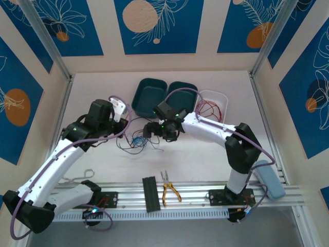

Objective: Untangle the cables

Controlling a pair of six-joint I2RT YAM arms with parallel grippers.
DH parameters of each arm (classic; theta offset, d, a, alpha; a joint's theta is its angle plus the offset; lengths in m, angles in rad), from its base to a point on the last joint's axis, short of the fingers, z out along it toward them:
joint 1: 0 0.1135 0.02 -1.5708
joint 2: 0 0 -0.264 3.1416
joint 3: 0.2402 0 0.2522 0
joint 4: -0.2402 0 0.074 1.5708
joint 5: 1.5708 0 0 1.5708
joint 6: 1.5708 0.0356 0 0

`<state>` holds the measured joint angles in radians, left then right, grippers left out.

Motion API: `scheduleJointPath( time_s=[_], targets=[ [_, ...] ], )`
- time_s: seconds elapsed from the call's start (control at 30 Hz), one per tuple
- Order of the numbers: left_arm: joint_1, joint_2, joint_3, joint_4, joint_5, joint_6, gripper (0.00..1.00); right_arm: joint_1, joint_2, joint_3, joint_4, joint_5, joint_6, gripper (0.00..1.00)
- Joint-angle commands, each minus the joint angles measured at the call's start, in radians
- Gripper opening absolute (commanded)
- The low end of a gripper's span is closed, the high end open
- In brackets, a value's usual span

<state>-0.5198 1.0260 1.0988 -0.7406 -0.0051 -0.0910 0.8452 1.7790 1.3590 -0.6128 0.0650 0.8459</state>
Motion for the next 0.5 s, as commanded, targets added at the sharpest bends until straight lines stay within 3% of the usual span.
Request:
scheduleJointPath(
  time_s=[0.0, 0.47],
  targets=[
    [-0.006, -0.01, 0.015, 0.022, -0.035, -0.026, 0.0, 0.024, 0.052, 0.061, -0.01, -0.04, -0.028, 1.0],
    [-0.004, -0.023, 0.056, 0.045, -0.072, -0.015, 0.0, 0.061, 0.243, 0.196, -0.034, -0.105, -0.044, 1.0]
  ],
)
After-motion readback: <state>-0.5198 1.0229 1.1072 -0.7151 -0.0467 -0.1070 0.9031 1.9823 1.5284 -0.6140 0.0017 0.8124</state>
